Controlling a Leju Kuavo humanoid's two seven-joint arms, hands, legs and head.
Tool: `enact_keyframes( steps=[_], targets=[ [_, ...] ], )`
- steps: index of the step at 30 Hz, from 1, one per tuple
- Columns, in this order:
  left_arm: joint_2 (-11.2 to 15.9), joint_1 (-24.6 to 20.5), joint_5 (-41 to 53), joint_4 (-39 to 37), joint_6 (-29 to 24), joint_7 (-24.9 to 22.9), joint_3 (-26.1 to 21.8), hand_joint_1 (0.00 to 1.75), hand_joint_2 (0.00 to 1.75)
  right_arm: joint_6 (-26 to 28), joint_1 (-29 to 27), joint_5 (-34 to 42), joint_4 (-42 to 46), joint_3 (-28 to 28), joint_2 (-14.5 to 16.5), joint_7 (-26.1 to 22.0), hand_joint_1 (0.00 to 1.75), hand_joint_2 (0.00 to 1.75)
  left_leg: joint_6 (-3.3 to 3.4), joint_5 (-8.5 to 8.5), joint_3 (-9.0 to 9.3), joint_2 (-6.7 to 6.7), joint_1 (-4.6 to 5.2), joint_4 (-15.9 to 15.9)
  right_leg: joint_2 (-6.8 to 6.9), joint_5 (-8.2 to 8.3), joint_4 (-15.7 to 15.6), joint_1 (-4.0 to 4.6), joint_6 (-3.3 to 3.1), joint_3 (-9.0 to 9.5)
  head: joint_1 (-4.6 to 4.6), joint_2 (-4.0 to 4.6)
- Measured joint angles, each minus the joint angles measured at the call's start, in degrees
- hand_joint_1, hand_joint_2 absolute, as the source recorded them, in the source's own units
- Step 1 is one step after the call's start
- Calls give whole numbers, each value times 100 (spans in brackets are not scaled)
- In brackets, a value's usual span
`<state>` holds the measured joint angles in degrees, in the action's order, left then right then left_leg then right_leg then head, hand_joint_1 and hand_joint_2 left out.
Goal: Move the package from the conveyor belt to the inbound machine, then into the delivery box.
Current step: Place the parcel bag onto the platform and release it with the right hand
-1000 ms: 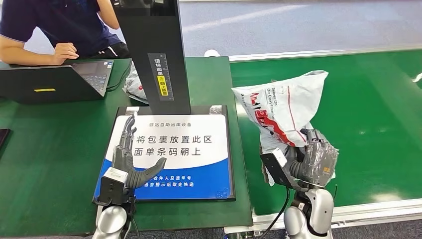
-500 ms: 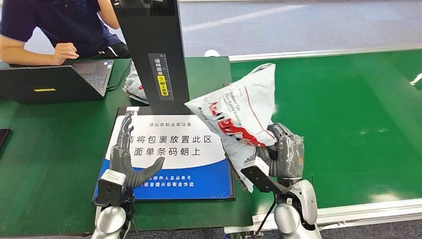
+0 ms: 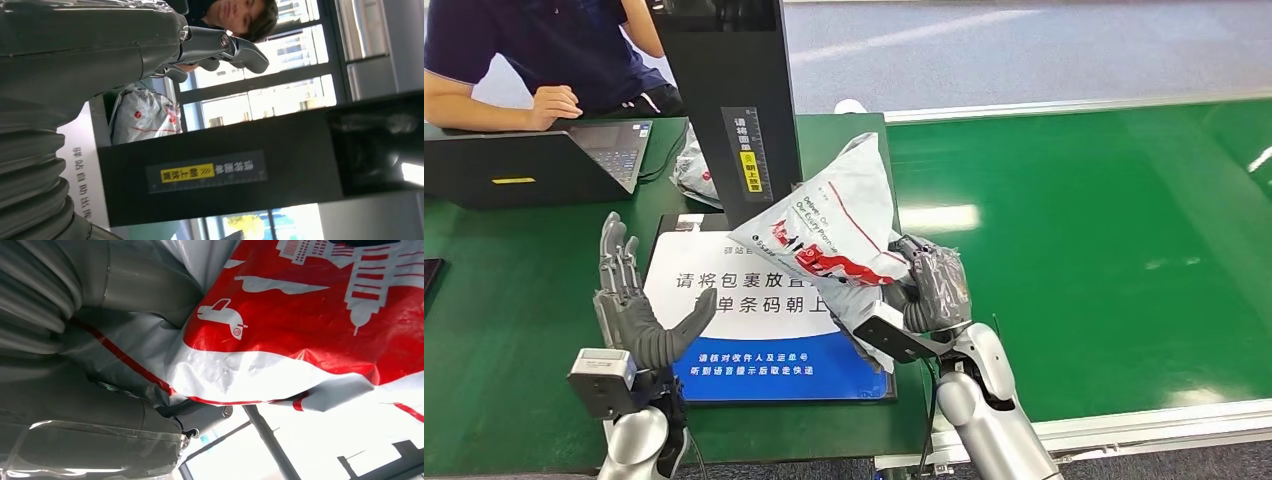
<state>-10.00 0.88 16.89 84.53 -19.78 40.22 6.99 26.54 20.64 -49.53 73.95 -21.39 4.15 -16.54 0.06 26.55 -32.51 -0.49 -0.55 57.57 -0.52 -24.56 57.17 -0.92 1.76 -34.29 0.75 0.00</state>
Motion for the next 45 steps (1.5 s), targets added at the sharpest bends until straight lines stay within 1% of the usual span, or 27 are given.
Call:
enact_keyframes(
  steps=[5, 8, 13, 18, 27, 28, 29, 31, 32, 33, 34, 40, 45],
  targets=[
    [137, -39, -361, 233, -514, 0, 291, 0, 175, 72, 282, 148, -486, -145, 23, -179, 175, 175, 0, 0, -1, 0, 0, 0, 0, 0, 0, 0, 0, -1, 0, 0],
    [204, -68, -487, 322, -662, 0, 402, 0, 175, 49, 449, 111, -736, -235, 83, -191, 175, 175, 0, 0, -1, 0, 0, 0, 0, 0, 1, 0, 0, -1, -1, 0],
    [279, -164, -526, 389, -703, 0, 549, 0, 175, -193, 744, 162, -1119, -399, 209, -258, 175, 175, -1, -2, -1, 0, 0, 0, 0, 1, 2, 1, -1, -1, -1, 0],
    [303, -267, -478, 391, -741, 0, 646, 0, 175, -648, 903, 429, -1406, -652, 351, -675, 175, 175, -1, -2, -1, 0, 0, 0, 0, 1, 3, 1, -2, -3, -1, 0],
    [371, -311, -528, 436, -814, 0, 786, 0, 175, -984, 1015, 680, -1719, -1063, 558, -1057, 175, 175, -1, -2, -3, 0, 0, 0, 0, 1, 3, 0, -2, -5, -1, 0],
    [378, -317, -536, 436, -817, 0, 800, 0, 175, -1038, 1025, 701, -1741, -1100, 571, -1105, 170, 175, -2, -2, -3, 0, 0, 0, 0, 1, 3, 0, -2, -5, -1, 0],
    [385, -321, -542, 436, -821, 0, 811, 0, 175, -1087, 1032, 713, -1761, -1140, 582, -1144, 137, 175, -1, -2, -3, 0, 0, 0, 0, 1, 3, 0, -2, -5, -1, 0],
    [398, -324, -551, 436, -838, 0, 825, 0, 175, -1139, 1039, 676, -1804, -1222, 600, -1163, 53, 175, -2, -2, -2, 0, 0, 0, 0, 1, 3, 0, -2, -5, -1, 0],
    [404, -324, -553, 436, -848, 0, 828, 0, 175, -1136, 1041, 632, -1824, -1258, 609, -1133, 14, 175, -2, -2, -2, 0, 0, 0, 0, 1, 3, 0, -2, -5, -1, 0],
    [410, -323, -555, 437, -858, 0, 830, 0, 175, -1126, 1044, 581, -1846, -1288, 618, -1079, 3, 175, -2, -2, -2, 0, 0, 0, 0, 1, 3, 0, -2, -5, -1, 0],
    [416, -323, -557, 437, -865, 0, 830, 0, 175, -1114, 1049, 535, -1868, -1312, 626, -1012, 0, 175, -2, -2, -2, 0, 0, 0, 0, 1, 3, 0, -2, -5, -1, 0],
    [437, -321, -564, 438, -874, 0, 832, 0, 175, -1051, 1107, 411, -2034, -1351, 662, -758, 0, 175, -2, -2, -1, 0, 0, 0, 0, 1, 3, 0, -2, -4, -1, 0],
    [438, -321, -527, 438, -866, 0, 833, 0, 175, -684, 1126, 216, -2189, -1352, 662, -545, 0, 175, -2, -2, -1, 0, 0, 0, 0, 1, 3, 0, -2, -4, -1, 0]
  ],
)
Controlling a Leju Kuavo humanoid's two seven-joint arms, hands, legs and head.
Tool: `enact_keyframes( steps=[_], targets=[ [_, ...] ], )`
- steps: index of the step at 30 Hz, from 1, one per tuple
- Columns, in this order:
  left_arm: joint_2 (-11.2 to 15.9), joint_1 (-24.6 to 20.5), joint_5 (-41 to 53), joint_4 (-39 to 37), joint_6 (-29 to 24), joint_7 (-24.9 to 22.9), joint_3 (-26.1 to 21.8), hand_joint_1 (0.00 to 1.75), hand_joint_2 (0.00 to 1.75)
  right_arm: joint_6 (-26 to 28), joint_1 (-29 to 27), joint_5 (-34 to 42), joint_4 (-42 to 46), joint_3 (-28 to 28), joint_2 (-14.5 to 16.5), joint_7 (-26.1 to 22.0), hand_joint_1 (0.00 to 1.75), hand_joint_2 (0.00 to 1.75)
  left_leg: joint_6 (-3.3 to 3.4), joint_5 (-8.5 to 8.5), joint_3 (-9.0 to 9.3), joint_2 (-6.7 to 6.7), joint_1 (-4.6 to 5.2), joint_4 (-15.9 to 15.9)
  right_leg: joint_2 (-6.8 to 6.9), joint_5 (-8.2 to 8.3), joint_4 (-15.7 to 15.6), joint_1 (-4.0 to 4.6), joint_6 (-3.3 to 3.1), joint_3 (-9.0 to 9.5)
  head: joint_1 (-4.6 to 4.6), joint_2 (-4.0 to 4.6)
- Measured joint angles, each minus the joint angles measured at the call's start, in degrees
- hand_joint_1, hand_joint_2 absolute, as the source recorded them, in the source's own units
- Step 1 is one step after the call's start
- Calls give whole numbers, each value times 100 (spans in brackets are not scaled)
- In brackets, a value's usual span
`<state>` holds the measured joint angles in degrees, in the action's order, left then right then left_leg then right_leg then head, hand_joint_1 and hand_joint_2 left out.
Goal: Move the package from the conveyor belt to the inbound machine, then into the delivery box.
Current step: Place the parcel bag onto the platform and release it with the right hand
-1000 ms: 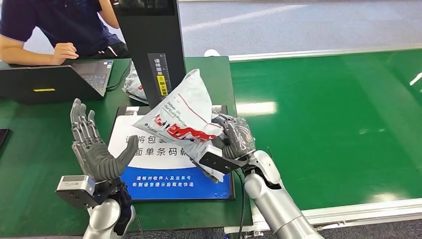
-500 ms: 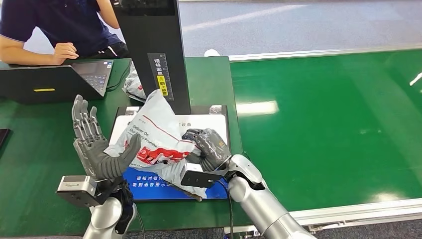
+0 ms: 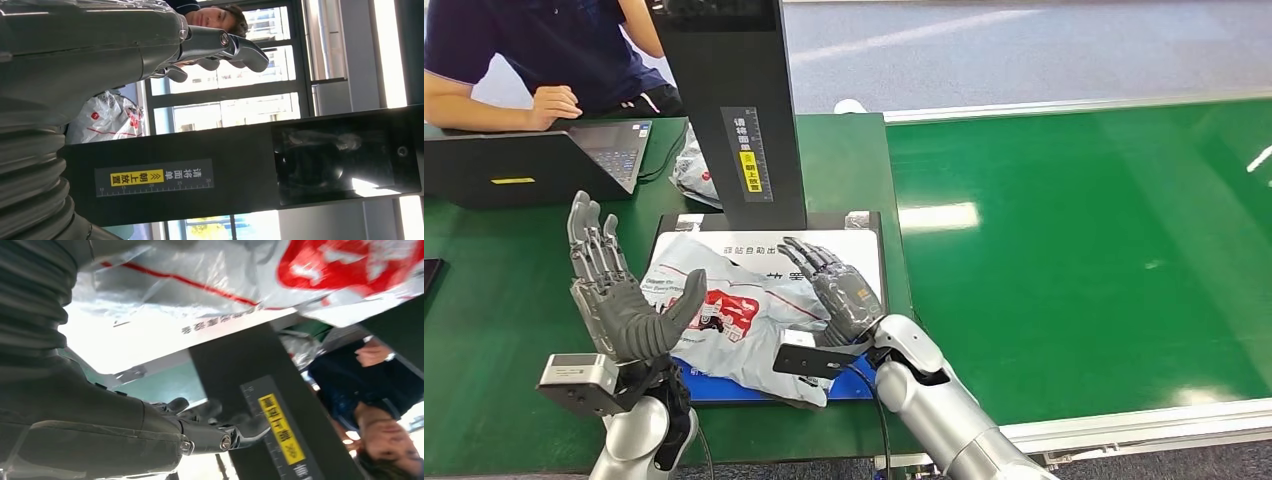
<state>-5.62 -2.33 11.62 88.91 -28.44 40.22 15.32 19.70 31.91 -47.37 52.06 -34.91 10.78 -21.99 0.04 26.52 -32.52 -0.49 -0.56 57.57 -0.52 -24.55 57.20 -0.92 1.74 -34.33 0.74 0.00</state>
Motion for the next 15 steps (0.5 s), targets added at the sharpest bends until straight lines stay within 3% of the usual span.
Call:
enact_keyframes(
  steps=[9, 15],
  targets=[
    [5, 11, 3, 0, -37, 0, 3, 0, 175, 914, -1, -607, -205, 9, -4, 723, 0, 175, -1, 0, 1, 0, 0, 0, 0, 0, 0, 0, -1, -1, 1, 0],
    [20, 18, 46, 0, -197, 0, 17, 0, 175, 1638, -115, -246, -23, 254, -17, 593, 0, 175, -1, -1, 2, -1, 0, 1, -1, 0, 0, 0, -1, -1, 0, 0]
  ],
)
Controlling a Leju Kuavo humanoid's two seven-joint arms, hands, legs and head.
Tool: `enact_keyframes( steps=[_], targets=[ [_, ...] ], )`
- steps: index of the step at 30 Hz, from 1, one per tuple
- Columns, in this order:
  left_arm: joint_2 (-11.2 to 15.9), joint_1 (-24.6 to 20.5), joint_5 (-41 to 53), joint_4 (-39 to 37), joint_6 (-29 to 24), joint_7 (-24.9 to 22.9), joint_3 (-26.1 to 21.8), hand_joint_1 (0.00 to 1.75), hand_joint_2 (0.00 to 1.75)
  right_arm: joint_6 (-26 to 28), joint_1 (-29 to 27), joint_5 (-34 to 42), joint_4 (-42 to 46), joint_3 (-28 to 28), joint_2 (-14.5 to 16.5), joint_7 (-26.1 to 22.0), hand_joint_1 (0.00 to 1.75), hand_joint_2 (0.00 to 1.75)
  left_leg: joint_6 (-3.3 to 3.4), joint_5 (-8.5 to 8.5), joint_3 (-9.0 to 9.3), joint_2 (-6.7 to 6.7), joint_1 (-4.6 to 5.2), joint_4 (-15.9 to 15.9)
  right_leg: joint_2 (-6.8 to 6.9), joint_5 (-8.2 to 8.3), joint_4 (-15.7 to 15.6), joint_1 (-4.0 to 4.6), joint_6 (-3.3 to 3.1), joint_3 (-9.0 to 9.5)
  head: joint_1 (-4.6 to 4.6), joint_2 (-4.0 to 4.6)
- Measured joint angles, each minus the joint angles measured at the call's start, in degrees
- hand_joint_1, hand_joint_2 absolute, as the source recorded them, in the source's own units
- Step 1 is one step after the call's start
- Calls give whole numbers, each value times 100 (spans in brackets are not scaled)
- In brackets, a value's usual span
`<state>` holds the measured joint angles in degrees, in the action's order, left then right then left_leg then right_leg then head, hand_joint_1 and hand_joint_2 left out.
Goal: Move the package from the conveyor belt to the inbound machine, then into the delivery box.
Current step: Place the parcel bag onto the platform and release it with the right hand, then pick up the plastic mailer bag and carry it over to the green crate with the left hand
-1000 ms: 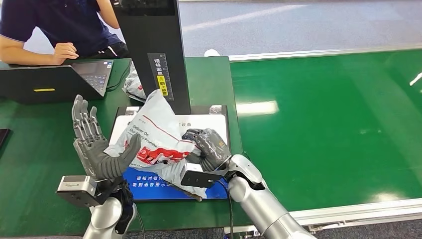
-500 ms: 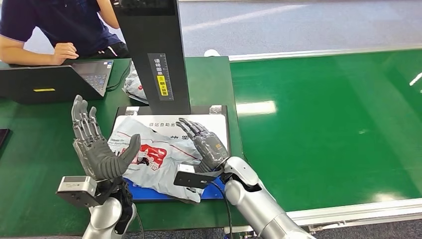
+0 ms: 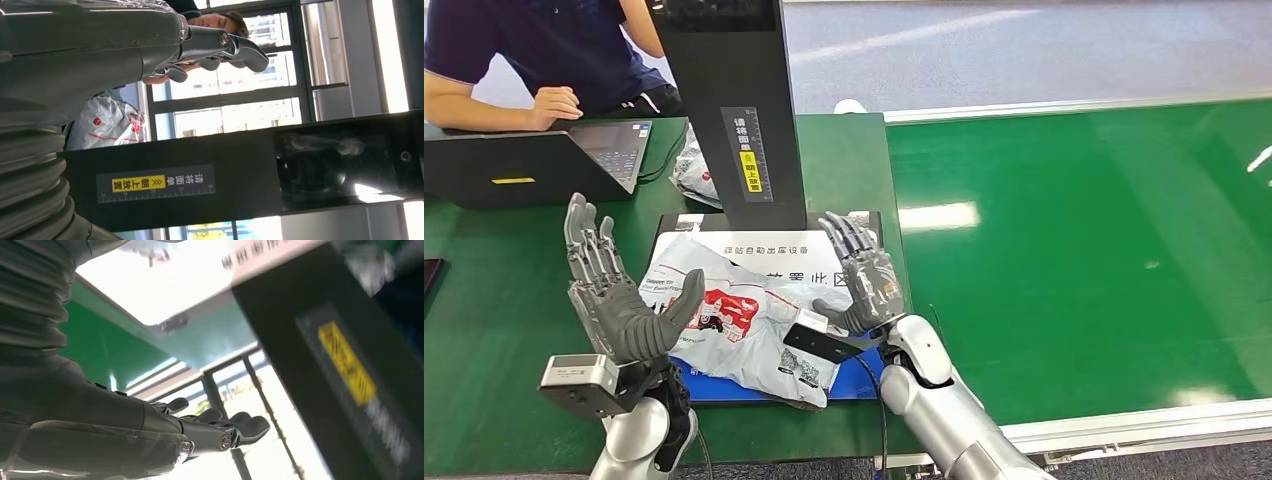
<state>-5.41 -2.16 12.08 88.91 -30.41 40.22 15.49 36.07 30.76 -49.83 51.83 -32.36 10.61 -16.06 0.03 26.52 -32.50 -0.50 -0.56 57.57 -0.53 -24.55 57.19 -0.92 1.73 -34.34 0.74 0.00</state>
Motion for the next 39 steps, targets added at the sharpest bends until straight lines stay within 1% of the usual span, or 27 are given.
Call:
enact_keyframes(
  steps=[3, 7, 10, 13, 17, 21, 24, 32, 39],
  targets=[
    [20, 14, 143, -1, -99, 0, 8, 0, 175, 304, -205, 605, 512, 293, -31, -407, 0, 175, 0, 0, -1, 0, 0, 0, 0, 0, 0, 0, 0, -1, 0, 0],
    [57, 72, 522, -2, -64, 0, 9, 0, 175, 399, -655, 1365, 1452, 833, -49, -1114, 0, 175, 0, 2, -3, 0, 0, 0, 1, -2, -1, 0, -2, -2, 1, 0],
    [74, 138, 913, -2, 135, -4, -21, 0, 175, 402, -1053, 1693, 2110, 1201, -75, -1341, 0, 175, 1, 3, -3, 0, 0, 0, 1, -4, -2, 0, -3, -3, 1, 0],
    [76, 193, 1424, -5, 593, -125, -134, 0, 175, 401, -1427, 1909, 2644, 1480, -126, -1358, 0, 175, 1, 4, -3, 0, 0, 0, 1, -4, -2, 0, -3, -3, 1, 0],
    [94, 203, 2177, -45, 1272, -548, -295, 0, 175, 401, -1765, 2119, 3058, 1744, -226, -1301, 0, 175, 0, 4, -1, 0, 0, 0, 0, -3, -2, 0, -4, -3, 1, 0],
    [158, 222, 2733, -93, 1704, -910, -350, 0, 175, 401, -2062, 2463, 3240, 1923, -345, -1328, 0, 175, 0, 3, 0, -1, 0, -1, 0, -2, -2, 0, -5, -2, 1, 0],
    [233, 235, 3017, -104, 1949, -1172, -356, 0, 175, 401, -2269, 2557, 3326, 2051, -397, -1366, 0, 175, 0, 3, -2, -1, 0, -1, 0, -2, -1, 0, -5, -3, 0, 0],
    [482, 126, 3720, -241, 2736, -2139, -339, 0, 175, 399, -2505, 2398, 3516, 2246, -407, -1237, 0, 175, 0, 3, -1, -2, 0, -1, 0, -2, -1, 0, -6, -4, 1, 0],
    [701, -155, 4209, -837, 3195, -2941, -338, 0, 175, 399, -2540, 2163, 3526, 2309, -398, -1124, 0, 175, -3, 0, 0, -2, 0, -1, 0, -1, 0, 0, -7, -2, 1, 0]
  ],
)
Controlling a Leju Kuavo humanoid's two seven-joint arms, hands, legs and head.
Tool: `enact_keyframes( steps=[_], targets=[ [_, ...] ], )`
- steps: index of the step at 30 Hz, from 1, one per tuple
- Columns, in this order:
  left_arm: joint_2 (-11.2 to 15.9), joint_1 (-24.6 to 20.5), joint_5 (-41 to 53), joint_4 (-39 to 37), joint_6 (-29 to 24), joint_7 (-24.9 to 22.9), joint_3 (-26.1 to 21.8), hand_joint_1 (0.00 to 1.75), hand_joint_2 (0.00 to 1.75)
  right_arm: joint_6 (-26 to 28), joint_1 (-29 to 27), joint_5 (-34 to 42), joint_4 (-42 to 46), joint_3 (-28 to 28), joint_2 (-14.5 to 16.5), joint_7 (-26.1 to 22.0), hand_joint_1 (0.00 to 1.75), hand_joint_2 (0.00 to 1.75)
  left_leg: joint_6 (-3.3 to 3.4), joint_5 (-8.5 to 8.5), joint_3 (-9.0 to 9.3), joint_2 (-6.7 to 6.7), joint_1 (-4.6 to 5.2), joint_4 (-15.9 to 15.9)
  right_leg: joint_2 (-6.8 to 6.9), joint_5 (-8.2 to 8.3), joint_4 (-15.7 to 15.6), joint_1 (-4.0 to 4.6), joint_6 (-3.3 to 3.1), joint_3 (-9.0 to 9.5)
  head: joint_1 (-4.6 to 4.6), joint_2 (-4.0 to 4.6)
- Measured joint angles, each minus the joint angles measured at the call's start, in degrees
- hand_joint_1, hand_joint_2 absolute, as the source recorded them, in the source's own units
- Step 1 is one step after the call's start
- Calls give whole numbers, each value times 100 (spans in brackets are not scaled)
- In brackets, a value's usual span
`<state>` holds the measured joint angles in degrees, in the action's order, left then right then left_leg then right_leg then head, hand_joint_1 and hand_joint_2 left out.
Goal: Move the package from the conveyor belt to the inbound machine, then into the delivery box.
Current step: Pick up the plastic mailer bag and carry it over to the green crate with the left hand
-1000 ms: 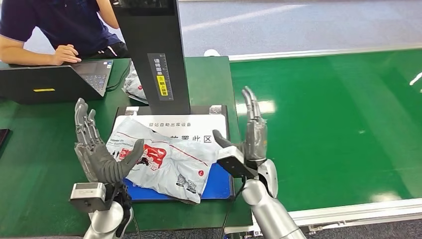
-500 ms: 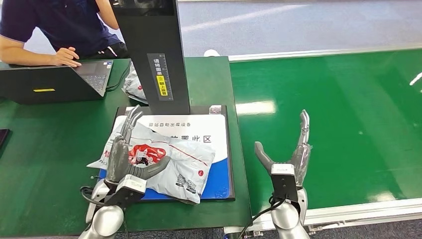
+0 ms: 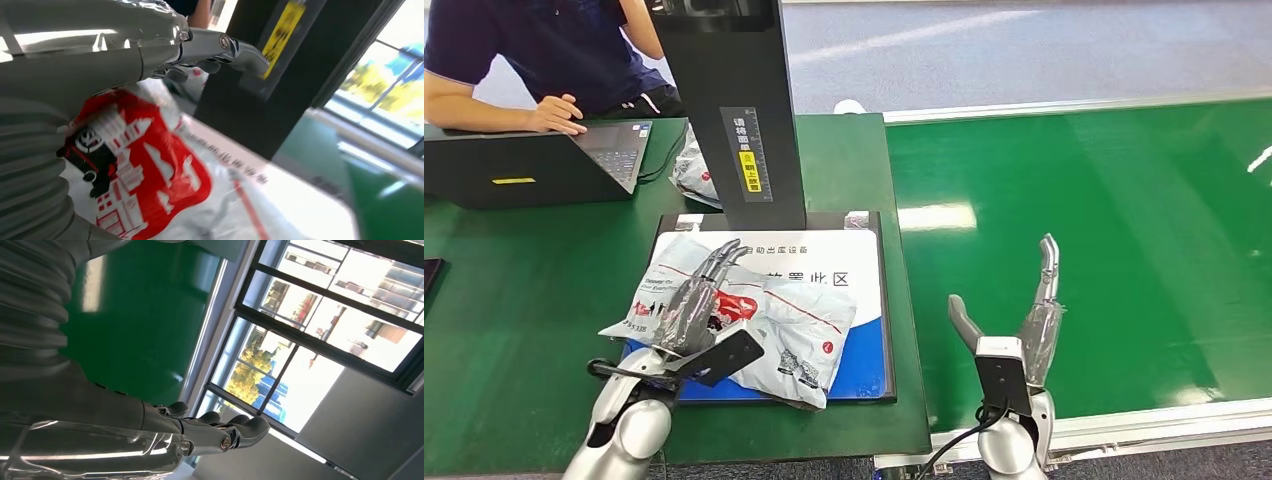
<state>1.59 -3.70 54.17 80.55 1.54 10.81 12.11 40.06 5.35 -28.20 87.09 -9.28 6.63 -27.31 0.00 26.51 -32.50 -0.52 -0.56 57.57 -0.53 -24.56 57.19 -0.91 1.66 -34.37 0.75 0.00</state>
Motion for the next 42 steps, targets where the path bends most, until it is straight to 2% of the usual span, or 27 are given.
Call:
enact_keyframes(
  steps=[5, 13, 14, 17, 18, 25, 34, 39, 42],
  targets=[
    [84, -214, 157, -492, 166, -298, 8, 0, 175, 0, -8, -71, -19, 62, 57, 3, 0, 175, -1, 0, -1, 0, 0, 0, -1, 0, 1, 0, 0, -1, -1, 0],
    [95, -806, 594, -1488, 388, -1052, 60, 0, 175, 0, -36, -270, -21, 204, 234, 73, 0, 175, -2, 1, 28, 1, 0, -4, 0, -2, 0, -1, -3, 29, -1, 0],
    [87, -878, 658, -1590, 395, -1134, 68, 19, 175, 0, -38, -278, -22, 217, 254, 74, 0, 175, -3, 2, 35, 1, 0, -5, 0, -4, 0, -1, -5, 37, -1, 0],
    [52, -1058, 805, -1874, 427, -1296, 93, 150, 175, 0, -41, -290, -24, 245, 311, 74, 0, 175, -9, 6, 56, 1, 1, -9, 0, -7, 0, -1, -9, 63, -1, 0],
    [39, -1104, 832, -1959, 451, -1316, 99, 175, 175, 0, -42, -292, -26, 252, 325, 74, 0, 175, -11, 8, 65, 1, 1, -11, 1, -8, 0, -1, -10, 73, -1, 0],
    [0, -1222, 881, -2310, 606, -1216, 108, 175, 175, -2, -17, -224, -83, 268, 366, 64, 0, 175, -23, 4, 140, 2, 1, -28, 7, -24, 0, -1, -40, 145, 0, 0],
    [5, -1220, 609, -2339, 575, -920, 76, 175, 175, -2, 18, -90, -146, 270, 367, 3, 0, 175, -30, -1, 171, 3, 1, -42, 9, -17, 1, -1, -38, 168, -1, 0],
    [5, -1070, 109, -2169, 325, -466, 41, 175, 175, -2, 14, -49, -148, 270, 359, 51, 0, 175, -32, -1, 159, 3, 1, -42, 7, -18, 2, -1, -40, 141, -1, 0],
    [3, -848, -418, -1886, 18, 60, 7, 175, 175, -2, 6, -15, -148, 270, 338, 63, 0, 175, -33, -3, 136, 2, 1, -41, 5, -17, 3, 0, -39, 114, -1, 0]
  ],
)
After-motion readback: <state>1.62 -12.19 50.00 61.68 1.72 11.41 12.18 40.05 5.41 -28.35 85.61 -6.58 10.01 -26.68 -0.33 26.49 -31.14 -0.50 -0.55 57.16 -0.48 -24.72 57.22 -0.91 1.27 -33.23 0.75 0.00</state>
